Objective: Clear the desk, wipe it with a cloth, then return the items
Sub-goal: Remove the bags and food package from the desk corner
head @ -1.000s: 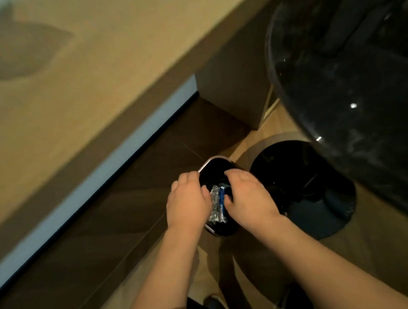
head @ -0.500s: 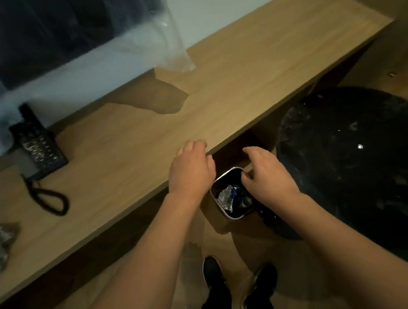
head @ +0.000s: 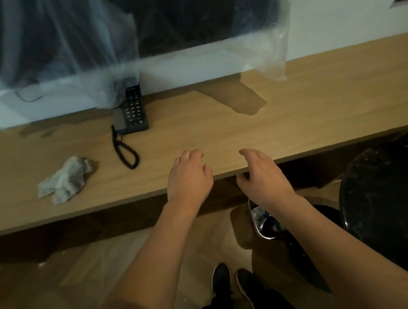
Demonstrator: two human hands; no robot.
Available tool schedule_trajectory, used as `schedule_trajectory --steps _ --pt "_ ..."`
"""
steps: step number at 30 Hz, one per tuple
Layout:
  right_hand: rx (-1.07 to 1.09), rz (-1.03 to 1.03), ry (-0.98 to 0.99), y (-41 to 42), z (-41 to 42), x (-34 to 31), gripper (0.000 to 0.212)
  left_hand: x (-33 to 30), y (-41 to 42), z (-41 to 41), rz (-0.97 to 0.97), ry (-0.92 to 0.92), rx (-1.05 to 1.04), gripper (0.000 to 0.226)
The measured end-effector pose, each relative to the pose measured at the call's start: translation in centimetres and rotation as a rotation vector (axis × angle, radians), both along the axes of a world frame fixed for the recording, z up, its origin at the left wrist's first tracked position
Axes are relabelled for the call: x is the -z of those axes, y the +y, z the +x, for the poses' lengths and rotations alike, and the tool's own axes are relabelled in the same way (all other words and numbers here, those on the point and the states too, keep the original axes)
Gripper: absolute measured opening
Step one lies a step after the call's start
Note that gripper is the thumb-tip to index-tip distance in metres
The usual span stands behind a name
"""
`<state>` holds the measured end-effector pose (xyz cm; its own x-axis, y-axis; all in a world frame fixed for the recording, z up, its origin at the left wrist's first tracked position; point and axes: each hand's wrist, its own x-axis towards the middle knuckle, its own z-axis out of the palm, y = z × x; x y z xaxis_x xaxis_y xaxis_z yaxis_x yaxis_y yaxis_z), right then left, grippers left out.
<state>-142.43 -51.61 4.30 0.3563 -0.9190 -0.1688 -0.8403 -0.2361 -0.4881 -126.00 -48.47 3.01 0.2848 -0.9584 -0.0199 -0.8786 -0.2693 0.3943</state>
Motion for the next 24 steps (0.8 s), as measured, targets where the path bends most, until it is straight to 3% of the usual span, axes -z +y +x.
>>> schedule_trajectory --steps 10,24 --pt "-0.536 -0.014 -0.009 2.4 10.2 -2.3 0.060 -2.4 11.1 6.2 -0.028 -0.021 -0.548 0.037" --pt "-1.325 -0.108 -0.251 25.4 27.8 -7.4 0.054 -8.7 38.8 12.3 -0.191 -0.210 -1.323 0.035"
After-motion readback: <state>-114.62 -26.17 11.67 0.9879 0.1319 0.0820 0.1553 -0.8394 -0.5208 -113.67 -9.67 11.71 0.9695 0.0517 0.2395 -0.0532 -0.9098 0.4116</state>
